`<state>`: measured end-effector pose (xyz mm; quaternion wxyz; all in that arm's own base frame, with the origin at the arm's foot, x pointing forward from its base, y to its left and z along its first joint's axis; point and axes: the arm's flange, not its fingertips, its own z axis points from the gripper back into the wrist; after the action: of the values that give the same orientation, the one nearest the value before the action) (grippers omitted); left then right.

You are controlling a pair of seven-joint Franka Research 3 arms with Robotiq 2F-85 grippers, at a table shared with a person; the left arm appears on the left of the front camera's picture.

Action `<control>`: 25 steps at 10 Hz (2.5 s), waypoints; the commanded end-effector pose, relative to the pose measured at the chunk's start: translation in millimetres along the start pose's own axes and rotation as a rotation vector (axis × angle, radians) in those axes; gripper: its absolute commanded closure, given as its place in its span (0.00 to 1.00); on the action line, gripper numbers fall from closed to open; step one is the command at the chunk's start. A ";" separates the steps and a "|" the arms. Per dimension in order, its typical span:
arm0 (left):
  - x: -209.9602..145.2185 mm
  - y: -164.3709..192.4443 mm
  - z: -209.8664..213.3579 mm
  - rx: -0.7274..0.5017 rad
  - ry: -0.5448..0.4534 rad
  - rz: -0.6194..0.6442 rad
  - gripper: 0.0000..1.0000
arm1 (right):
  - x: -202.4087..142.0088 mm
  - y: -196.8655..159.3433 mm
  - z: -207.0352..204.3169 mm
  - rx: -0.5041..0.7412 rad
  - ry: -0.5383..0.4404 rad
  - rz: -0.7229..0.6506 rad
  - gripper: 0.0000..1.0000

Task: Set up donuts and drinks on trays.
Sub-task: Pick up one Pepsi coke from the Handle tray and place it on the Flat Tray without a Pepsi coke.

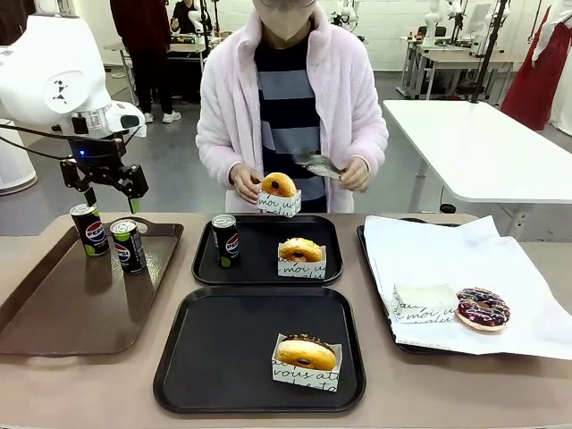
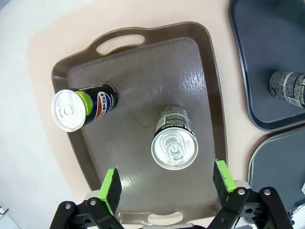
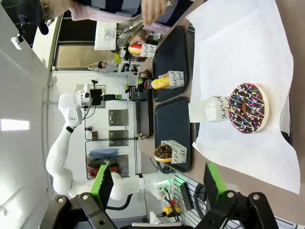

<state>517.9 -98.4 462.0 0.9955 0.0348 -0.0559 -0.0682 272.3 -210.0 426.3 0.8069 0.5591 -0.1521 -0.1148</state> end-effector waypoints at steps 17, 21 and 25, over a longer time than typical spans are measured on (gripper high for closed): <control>9.7 -10.3 -73.1 -0.061 0.111 0.121 0.84 | 0.7 -0.8 0.9 0.014 0.000 0.007 0.00; 3.8 -9.5 -65.0 -0.061 0.131 0.100 1.00 | 0.7 -0.8 0.9 0.014 0.000 0.007 0.00; -44.9 -10.5 17.8 -0.062 0.106 -0.033 0.98 | 0.7 -0.8 0.9 0.014 0.000 0.007 0.00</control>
<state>495.5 -109.3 451.8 0.9976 0.0151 -0.0045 -0.0679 272.4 -209.9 426.2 0.8069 0.5591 -0.1519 -0.1148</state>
